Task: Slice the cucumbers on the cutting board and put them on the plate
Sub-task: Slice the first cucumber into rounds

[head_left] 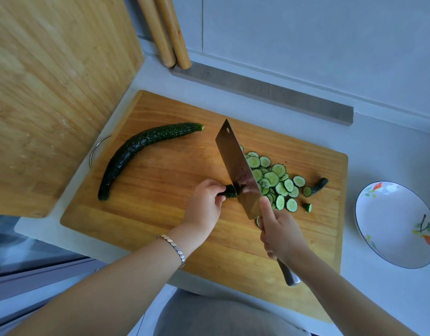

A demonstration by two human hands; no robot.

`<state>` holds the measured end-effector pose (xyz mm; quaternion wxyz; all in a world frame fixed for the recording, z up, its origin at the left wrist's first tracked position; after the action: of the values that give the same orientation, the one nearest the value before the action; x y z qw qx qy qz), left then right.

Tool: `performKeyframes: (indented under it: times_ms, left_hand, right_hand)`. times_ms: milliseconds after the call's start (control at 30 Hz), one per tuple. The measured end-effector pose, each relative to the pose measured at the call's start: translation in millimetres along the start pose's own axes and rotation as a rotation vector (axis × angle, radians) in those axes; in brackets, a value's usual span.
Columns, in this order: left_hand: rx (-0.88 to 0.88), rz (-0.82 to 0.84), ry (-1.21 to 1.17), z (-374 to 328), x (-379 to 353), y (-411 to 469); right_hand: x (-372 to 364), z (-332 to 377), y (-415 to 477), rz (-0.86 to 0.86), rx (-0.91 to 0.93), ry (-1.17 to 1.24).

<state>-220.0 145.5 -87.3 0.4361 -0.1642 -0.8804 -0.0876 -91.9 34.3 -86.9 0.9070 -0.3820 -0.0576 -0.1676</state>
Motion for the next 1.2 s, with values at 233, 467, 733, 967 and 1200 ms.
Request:
performKeyframes:
  times_ms: [233, 467, 733, 967, 1200]
  left_hand:
    - [0.0, -0.009, 0.02, 0, 1, -1]
    - [-0.021, -0.012, 0.034, -4, 3, -2]
    - [0.054, -0.003, -0.019, 8, 3, -6]
    - [0.073, 0.01, -0.039, 6, -2, -6]
    - [0.058, -0.01, -0.018, 1, -4, -6]
  right_hand:
    - [-3, 1, 4, 0.006, 0.028, -0.087]
    - [-15, -6, 15, -0.018, 0.025, -0.166]
    - [-5, -13, 19, -0.025, -0.084, 0.034]
    - [11, -5, 1, -0.015, -0.079, 0.058]
    - [3, -1, -4, 0.014, -0.046, -0.019]
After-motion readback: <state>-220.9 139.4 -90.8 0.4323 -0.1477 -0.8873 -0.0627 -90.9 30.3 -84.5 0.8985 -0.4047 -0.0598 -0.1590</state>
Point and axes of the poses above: each hand's wrist, its own y-axis towards the middle knuckle, its own x-axis out of the back of the hand, z = x × y, the point moved 10 cm from there along y, towards the middle knuckle, and after that the axes turned 10 degrees about y, right-handed, at the moved point
